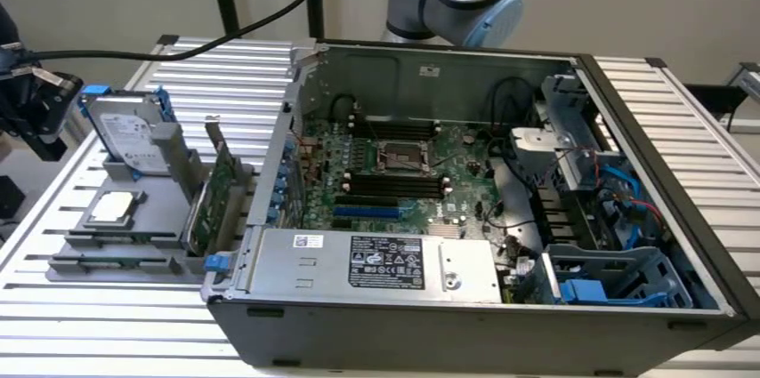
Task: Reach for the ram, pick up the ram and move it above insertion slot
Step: 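Pick up the ram and move it above insertion slot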
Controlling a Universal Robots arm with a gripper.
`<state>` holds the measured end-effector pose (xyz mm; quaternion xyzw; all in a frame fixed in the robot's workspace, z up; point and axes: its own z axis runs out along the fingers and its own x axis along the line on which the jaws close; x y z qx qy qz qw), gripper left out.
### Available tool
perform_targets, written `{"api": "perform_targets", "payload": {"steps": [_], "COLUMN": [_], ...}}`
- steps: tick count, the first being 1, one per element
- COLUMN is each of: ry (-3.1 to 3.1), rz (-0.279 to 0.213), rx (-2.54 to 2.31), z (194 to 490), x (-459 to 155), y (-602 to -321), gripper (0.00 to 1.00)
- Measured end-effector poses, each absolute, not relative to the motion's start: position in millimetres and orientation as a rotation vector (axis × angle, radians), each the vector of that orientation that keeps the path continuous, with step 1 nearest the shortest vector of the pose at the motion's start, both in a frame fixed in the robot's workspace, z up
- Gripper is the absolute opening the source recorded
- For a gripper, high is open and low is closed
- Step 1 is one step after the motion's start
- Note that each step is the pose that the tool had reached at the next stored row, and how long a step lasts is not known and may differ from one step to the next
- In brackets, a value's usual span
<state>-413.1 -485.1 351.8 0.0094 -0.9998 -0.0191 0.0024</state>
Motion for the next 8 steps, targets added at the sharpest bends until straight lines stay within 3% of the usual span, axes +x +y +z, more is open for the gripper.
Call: {"api": "perform_targets", "payload": {"steps": [8], "ry": [-3.136], "rz": [-0.060], "rx": [0.030], "z": [351.8], "x": [-413.1], "y": [-485.1], "gripper": [0.11]}}
